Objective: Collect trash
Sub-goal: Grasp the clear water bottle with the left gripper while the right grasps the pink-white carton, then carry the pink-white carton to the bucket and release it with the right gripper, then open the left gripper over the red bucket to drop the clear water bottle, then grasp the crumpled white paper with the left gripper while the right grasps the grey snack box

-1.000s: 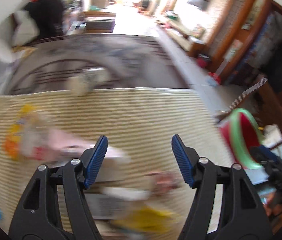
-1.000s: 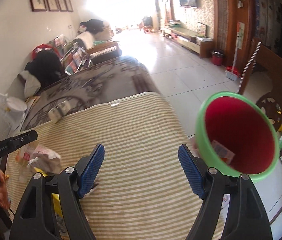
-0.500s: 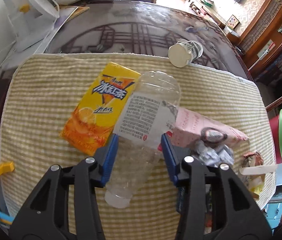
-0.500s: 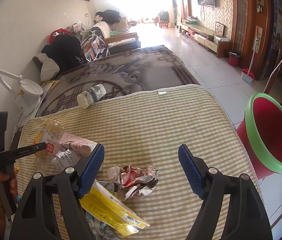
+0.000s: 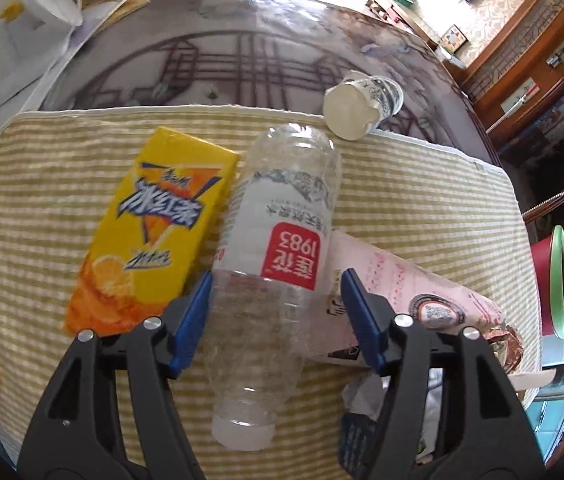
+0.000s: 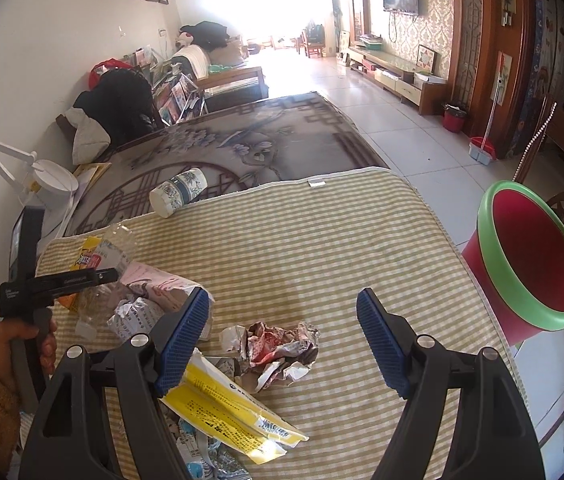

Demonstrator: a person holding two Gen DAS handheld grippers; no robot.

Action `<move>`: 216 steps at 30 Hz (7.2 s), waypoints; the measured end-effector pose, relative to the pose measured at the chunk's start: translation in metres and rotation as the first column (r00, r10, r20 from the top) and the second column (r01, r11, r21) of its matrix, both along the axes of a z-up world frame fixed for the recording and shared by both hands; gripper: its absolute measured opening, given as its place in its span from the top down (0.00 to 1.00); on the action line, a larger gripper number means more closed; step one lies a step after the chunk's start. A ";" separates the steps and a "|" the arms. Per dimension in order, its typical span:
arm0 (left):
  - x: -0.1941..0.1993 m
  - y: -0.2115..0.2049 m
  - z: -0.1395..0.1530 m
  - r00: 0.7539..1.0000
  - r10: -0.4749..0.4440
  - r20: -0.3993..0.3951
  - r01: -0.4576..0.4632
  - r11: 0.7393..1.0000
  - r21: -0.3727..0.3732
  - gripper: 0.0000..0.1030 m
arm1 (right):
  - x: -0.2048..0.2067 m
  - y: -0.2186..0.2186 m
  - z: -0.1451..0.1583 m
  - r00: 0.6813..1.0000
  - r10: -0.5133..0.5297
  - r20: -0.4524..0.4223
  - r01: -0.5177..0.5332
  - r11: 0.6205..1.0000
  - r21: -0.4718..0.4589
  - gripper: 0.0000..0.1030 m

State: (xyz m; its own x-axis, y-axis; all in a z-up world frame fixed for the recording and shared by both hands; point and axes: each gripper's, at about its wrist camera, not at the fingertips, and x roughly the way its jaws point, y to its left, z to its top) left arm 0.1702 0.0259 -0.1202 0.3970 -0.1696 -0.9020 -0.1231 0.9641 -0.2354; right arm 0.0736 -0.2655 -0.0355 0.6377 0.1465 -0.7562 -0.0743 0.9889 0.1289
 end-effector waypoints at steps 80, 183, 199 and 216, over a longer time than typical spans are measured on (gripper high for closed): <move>-0.071 -0.080 0.100 0.973 0.016 0.232 -0.025 0.999 0.034 0.57 | 0.046 0.021 0.055 0.947 0.291 0.135 -0.305 0.948 0.095 0.62; -0.015 -0.457 0.123 0.821 -0.484 0.302 0.502 0.865 0.021 0.38 | -0.031 -0.356 0.003 0.922 -0.386 -0.019 0.385 0.913 0.135 0.31; -0.046 -0.205 0.112 0.962 -0.049 0.268 0.062 0.997 -0.041 0.38 | 0.013 -0.173 0.003 0.997 -0.065 -0.032 0.067 0.995 0.071 0.31; -0.087 -0.012 0.060 0.987 0.115 0.111 -0.120 0.992 0.035 0.38 | -0.004 -0.025 -0.018 0.989 0.086 -0.122 -0.079 0.995 0.064 0.30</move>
State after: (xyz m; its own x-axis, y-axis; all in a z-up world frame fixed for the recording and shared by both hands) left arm 0.0836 0.0136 -0.0602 0.5083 -0.0797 -0.8575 -0.2118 0.9535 -0.2142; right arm 0.0694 -0.2903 -0.0539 0.5230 0.2411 -0.8175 -0.1352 0.9705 0.1997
